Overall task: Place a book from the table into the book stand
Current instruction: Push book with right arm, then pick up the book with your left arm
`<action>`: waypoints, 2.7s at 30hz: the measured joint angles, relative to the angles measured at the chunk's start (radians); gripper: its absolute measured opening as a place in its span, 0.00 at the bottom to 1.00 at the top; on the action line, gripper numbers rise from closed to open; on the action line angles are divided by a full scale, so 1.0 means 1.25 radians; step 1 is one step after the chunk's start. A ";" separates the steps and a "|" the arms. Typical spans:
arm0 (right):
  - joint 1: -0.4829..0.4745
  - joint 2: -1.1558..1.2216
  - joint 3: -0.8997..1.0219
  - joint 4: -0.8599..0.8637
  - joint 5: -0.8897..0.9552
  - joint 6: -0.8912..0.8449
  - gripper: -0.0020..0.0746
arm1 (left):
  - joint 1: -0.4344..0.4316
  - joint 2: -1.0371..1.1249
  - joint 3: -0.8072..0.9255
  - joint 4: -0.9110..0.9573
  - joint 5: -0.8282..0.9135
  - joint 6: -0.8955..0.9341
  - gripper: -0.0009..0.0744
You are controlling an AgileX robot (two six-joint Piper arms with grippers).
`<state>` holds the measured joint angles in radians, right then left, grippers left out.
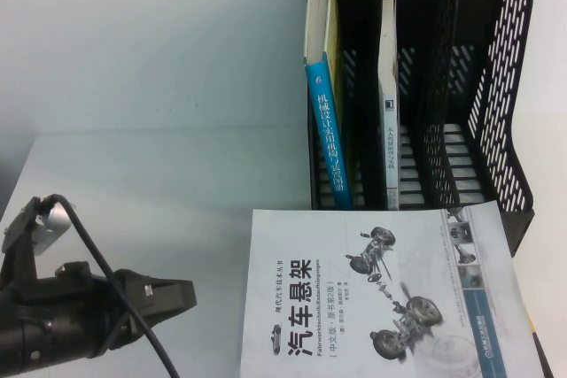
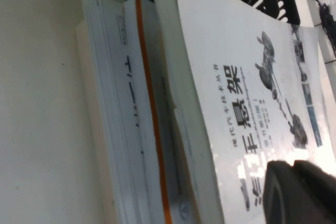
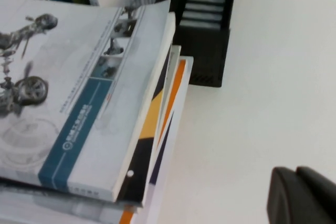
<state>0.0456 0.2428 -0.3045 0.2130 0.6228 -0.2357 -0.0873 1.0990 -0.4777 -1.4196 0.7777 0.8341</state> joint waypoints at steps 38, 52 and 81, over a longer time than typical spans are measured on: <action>0.027 0.841 -0.221 0.529 -0.043 -0.358 0.02 | 0.000 0.001 0.000 -0.055 -0.064 -0.013 0.01; 0.117 0.906 -0.253 0.601 -0.103 -0.383 0.02 | 0.000 0.001 0.000 -0.047 -0.048 -0.039 0.06; 0.171 0.958 -0.282 0.625 -0.099 -0.403 0.02 | 0.234 0.298 -0.084 0.040 0.288 0.028 0.80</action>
<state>0.2591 1.4408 -0.6567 0.9948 0.4988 -0.7391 0.2046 1.4720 -0.5822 -1.3698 1.1379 0.8688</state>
